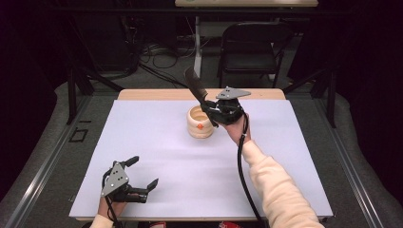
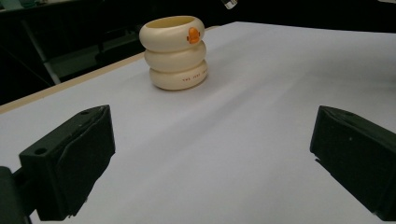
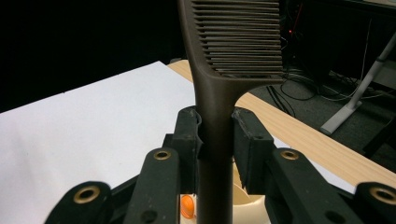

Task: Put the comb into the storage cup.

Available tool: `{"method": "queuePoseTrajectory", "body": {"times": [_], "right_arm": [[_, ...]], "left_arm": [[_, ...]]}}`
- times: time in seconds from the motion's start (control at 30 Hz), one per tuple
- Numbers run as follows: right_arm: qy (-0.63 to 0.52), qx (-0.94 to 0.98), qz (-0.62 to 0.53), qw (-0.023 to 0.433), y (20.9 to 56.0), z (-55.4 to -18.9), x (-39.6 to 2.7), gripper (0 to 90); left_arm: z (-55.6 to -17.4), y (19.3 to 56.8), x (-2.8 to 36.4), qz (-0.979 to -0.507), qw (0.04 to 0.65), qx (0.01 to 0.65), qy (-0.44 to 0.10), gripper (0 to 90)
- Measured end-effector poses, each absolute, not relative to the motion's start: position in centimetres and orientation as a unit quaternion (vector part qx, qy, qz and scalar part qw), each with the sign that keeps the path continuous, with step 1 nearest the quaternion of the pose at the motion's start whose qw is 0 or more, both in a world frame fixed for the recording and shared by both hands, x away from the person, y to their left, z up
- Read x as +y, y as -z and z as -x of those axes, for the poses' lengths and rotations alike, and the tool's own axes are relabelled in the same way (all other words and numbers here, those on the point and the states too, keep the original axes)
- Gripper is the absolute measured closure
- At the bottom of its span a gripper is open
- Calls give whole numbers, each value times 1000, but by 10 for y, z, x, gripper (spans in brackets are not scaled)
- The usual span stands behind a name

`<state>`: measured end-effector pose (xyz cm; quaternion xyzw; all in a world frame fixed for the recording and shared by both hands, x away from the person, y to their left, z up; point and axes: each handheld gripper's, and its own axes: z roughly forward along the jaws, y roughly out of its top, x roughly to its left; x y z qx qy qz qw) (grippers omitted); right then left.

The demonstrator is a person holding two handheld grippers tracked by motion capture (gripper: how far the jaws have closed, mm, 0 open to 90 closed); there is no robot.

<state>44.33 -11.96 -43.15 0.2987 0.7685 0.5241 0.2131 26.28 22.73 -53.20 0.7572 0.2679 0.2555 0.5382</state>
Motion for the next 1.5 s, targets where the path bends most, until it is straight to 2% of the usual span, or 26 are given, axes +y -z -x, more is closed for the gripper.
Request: {"method": "queuePoseTrajectory", "body": {"times": [1.5], "right_arm": [[-537, 759, -294, 223, 431, -458, -109, 725]], "left_arm": [[-263, 532, 227, -757, 539, 269, -255, 2]]}}
